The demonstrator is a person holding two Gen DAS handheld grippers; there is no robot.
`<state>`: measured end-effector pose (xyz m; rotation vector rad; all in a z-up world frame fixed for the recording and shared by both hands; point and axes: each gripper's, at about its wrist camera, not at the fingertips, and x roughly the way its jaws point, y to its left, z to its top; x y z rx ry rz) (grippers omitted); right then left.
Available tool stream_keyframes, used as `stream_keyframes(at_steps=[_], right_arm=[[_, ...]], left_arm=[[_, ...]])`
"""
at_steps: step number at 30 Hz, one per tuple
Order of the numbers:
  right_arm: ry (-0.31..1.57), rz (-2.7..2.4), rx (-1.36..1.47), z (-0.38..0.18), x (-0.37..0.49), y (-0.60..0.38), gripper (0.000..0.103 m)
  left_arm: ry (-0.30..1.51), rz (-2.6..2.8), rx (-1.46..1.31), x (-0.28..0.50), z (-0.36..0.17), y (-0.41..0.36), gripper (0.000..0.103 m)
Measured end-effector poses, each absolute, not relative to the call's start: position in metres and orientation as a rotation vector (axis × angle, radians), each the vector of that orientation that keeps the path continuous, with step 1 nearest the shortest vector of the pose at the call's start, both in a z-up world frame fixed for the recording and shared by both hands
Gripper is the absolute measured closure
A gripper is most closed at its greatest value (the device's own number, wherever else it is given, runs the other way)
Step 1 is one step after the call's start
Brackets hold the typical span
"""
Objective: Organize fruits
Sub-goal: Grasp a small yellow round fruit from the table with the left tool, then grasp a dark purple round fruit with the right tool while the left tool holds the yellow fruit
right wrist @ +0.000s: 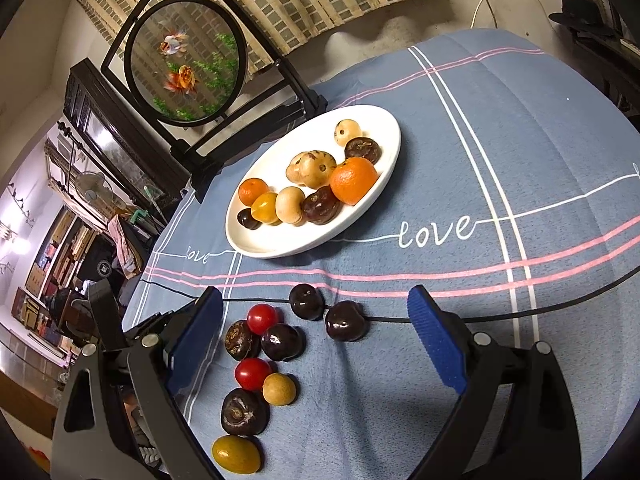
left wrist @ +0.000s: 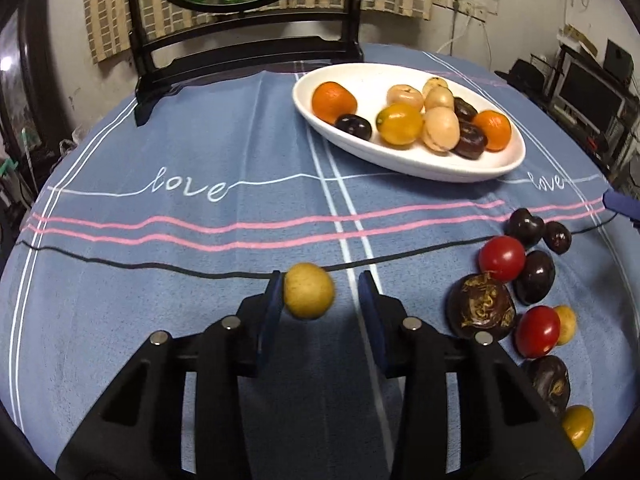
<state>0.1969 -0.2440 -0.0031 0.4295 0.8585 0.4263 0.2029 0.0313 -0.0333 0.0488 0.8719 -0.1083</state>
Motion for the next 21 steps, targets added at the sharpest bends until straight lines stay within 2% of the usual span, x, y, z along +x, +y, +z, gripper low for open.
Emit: stream_keyframes(at_steps=[2,5,11,16,21], right_arm=[[0.859,0.427,0.415,-0.003,0.197,-0.241,0.009],[0.856,0.427,0.390,-0.003,0.195,-0.238,0.009],[0.880,0.404,0.263,-0.009,0.194,-0.224,0.012],[0.961,0.353,0.111,-0.031,0.200,-0.211,0.033],[0.976,0.330,0.044,-0.043,0.203,-0.208,0.044]], left_arm=[[0.881,-0.105,0.062,0.204,-0.035,0.029,0.066],[0.883,-0.102,0.067,0.202,-0.035,0.028,0.078],[0.871,-0.089,0.061,0.199,-0.033,0.032,0.078],[0.875,-0.091,0.053,0.200,-0.033,0.034,0.078],[0.881,-0.092,0.051,0.202,-0.034,0.034,0.078]])
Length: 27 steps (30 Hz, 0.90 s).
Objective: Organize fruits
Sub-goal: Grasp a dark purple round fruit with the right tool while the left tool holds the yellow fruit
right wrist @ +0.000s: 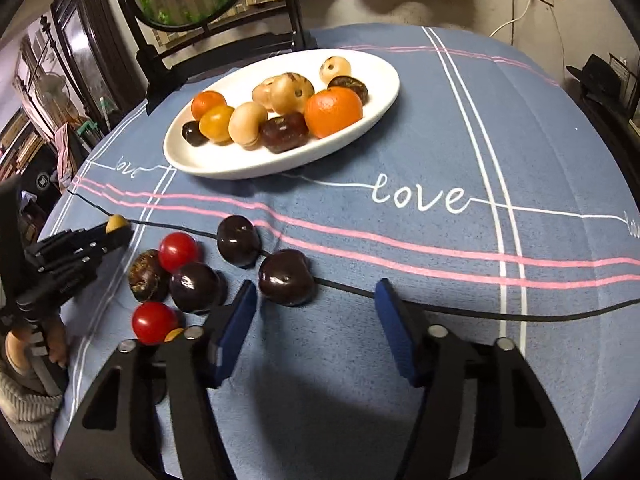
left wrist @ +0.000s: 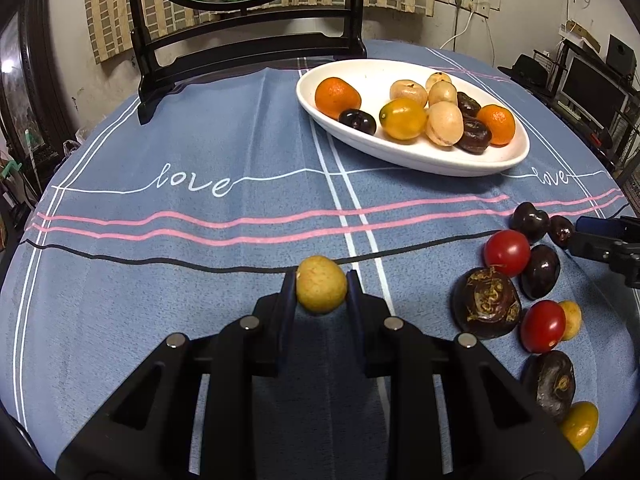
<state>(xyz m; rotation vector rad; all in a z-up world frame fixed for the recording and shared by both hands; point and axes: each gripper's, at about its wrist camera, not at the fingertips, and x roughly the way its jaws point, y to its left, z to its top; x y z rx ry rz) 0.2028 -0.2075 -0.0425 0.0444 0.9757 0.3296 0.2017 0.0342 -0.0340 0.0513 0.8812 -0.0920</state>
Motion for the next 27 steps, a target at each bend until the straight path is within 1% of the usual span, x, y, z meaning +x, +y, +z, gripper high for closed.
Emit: stream_keyframes(at_steps=[2,3,4,7,24,27], right_arm=[[0.957,0.338,0.017,-0.043,0.201,-0.202,0.048],[0.952,0.347,0.012,-0.043,0.201,-0.200,0.054],[0.951,0.354,0.010,-0.044,0.201,-0.198,0.057],[0.945,0.348,-0.028,-0.047,0.202,-0.191,0.059],[0.922,0.337,-0.021,-0.050,0.210,-0.188,0.059],[0.921,0.335,-0.023,-0.050,0.209,-0.187,0.061]], left_arm=[[0.883,-0.092,0.050,0.202,-0.034,0.034,0.078],[0.883,-0.093,0.049,0.202,-0.034,0.035,0.078],[0.883,-0.093,0.048,0.202,-0.034,0.035,0.078],[0.883,-0.092,0.049,0.202,-0.034,0.034,0.078],[0.876,-0.072,0.076,0.201,-0.033,0.030,0.078],[0.872,-0.068,0.079,0.200,-0.033,0.030,0.078]])
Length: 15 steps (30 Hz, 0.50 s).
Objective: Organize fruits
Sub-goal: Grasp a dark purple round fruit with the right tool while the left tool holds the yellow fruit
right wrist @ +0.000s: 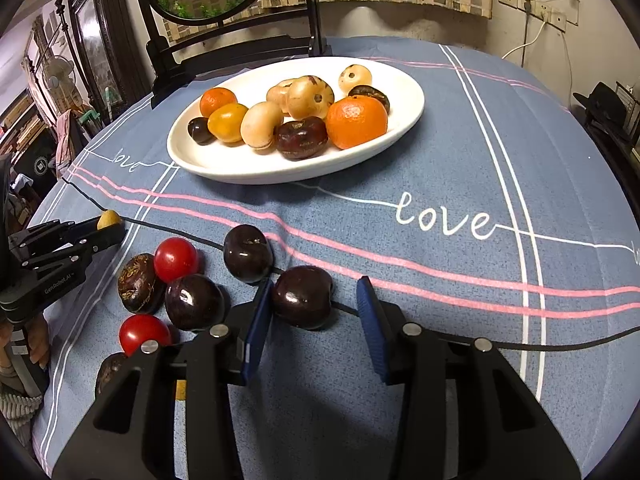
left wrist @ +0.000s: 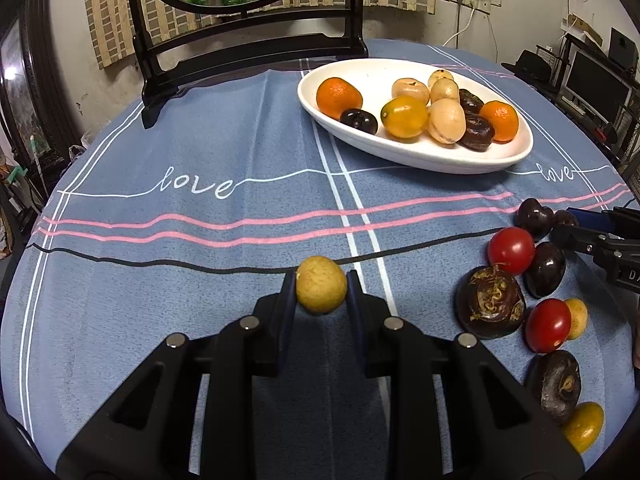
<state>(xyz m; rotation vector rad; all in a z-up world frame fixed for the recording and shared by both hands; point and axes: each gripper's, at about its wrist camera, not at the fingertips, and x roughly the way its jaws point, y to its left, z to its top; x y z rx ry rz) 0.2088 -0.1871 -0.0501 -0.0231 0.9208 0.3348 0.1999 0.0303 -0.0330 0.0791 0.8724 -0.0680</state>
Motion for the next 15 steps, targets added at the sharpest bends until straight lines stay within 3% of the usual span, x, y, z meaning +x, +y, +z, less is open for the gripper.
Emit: stream_keyframes(at_steps=[15], right_arm=[[0.919,0.348,-0.003,-0.0498,0.2074,-0.1865,0.073]], left_arm=[[0.819,-0.049,0.108,0.1931,-0.0251,0.0243,0.078]])
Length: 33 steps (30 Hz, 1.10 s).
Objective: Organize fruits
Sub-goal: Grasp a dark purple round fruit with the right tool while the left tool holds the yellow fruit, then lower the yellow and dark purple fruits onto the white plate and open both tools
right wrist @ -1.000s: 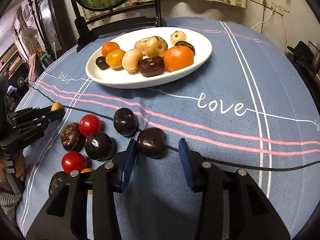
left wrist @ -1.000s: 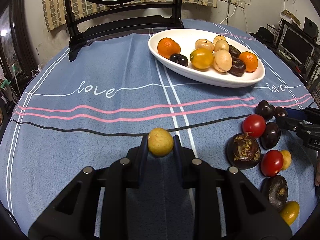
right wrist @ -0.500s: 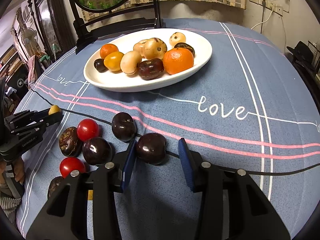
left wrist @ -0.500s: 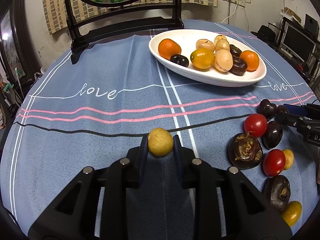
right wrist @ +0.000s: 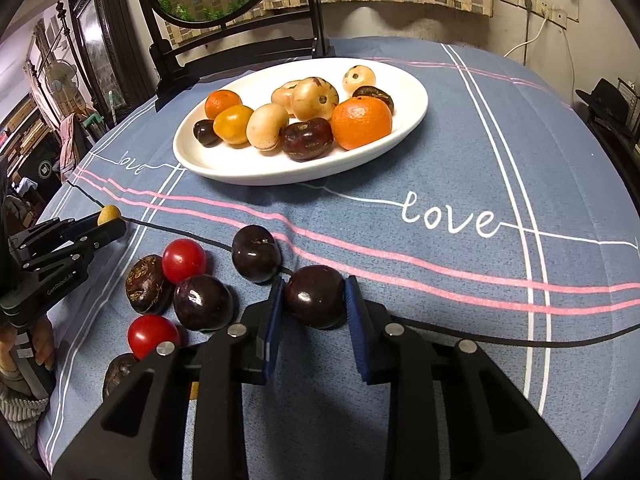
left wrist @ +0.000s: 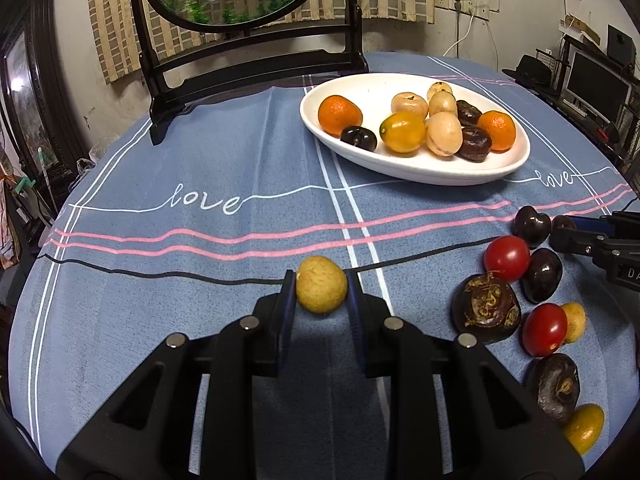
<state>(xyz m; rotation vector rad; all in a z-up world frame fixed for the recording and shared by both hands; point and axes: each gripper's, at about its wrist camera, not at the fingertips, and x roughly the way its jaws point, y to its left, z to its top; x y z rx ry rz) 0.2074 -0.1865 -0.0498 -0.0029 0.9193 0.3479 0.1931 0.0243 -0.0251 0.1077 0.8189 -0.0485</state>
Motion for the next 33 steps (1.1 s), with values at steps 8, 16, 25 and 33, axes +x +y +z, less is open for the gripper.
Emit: stream_keyframes(at_steps=[8,16,25,33], right_arm=[[0.892,0.333,0.035,-0.040,0.205,-0.198,0.074],[0.835,0.338,0.105,-0.019,0.198,-0.214,0.074],[0.742,0.350,0.172,0.011,0.187,-0.222,0.073],[0.688,0.361,0.185,0.052,0.215,-0.224,0.073]], left_arm=[[0.798,-0.043,0.114,0.192,-0.023,0.025,0.078],[0.754,-0.032,0.114,0.187,-0.015,0.026,0.078],[0.679,-0.038,0.089,0.202,0.023,0.018,0.078],[0.662,-0.086,0.052,0.261,0.055,-0.006,0.078]])
